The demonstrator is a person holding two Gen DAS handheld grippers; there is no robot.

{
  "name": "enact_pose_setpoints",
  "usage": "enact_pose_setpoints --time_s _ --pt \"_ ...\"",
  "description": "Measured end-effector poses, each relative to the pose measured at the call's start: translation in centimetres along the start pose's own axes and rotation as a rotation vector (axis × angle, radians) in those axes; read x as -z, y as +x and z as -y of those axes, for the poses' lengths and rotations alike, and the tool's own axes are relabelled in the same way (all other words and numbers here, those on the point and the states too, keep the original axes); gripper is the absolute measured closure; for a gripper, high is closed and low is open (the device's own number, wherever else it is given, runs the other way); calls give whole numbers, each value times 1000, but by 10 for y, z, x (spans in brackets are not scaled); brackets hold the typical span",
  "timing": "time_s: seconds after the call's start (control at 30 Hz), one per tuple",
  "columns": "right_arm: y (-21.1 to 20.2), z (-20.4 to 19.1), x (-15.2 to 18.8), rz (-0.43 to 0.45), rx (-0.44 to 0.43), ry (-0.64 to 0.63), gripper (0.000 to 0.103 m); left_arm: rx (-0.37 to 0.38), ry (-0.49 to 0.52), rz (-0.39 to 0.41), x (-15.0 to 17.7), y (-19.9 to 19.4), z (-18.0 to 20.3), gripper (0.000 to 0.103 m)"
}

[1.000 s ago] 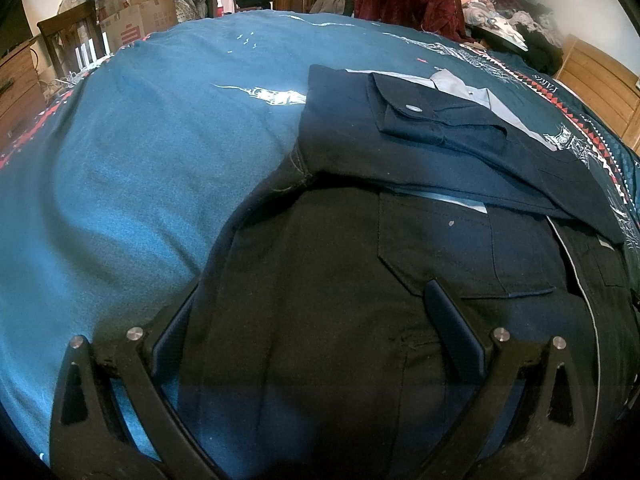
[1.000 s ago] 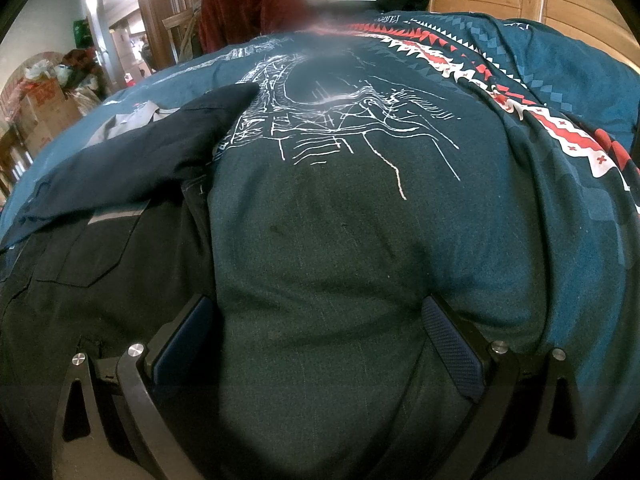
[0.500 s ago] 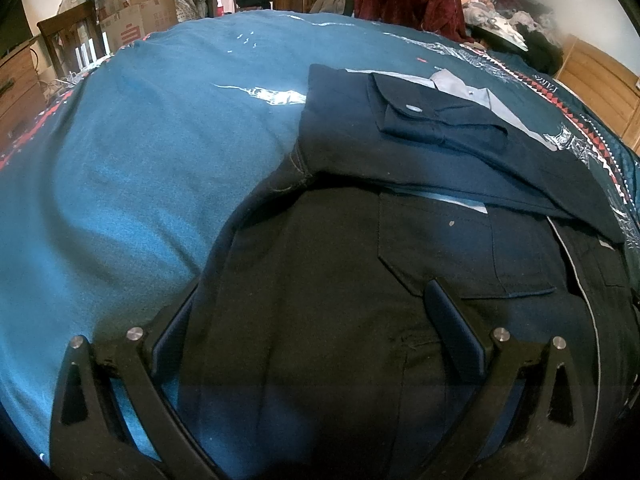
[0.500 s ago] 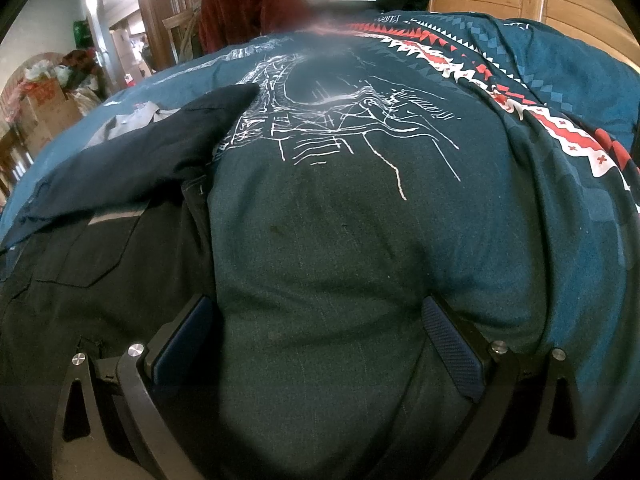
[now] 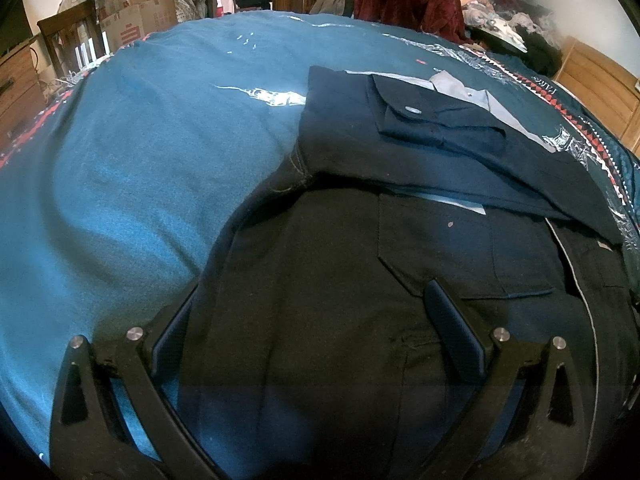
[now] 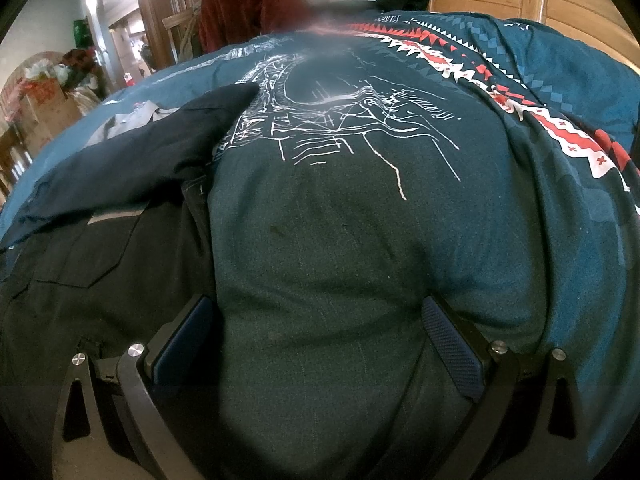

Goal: Fold large clothes

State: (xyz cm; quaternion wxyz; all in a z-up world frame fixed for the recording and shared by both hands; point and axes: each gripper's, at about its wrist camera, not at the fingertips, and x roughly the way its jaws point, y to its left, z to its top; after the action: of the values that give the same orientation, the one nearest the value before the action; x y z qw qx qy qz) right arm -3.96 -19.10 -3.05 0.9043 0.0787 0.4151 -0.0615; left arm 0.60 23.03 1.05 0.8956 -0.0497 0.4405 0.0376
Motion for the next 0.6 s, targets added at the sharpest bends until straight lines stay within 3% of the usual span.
enact_pose_setpoints --time_s 0.6 --pt "0 5 -2 7 -28 11 0 -15 6 -7 0 1 1 0"
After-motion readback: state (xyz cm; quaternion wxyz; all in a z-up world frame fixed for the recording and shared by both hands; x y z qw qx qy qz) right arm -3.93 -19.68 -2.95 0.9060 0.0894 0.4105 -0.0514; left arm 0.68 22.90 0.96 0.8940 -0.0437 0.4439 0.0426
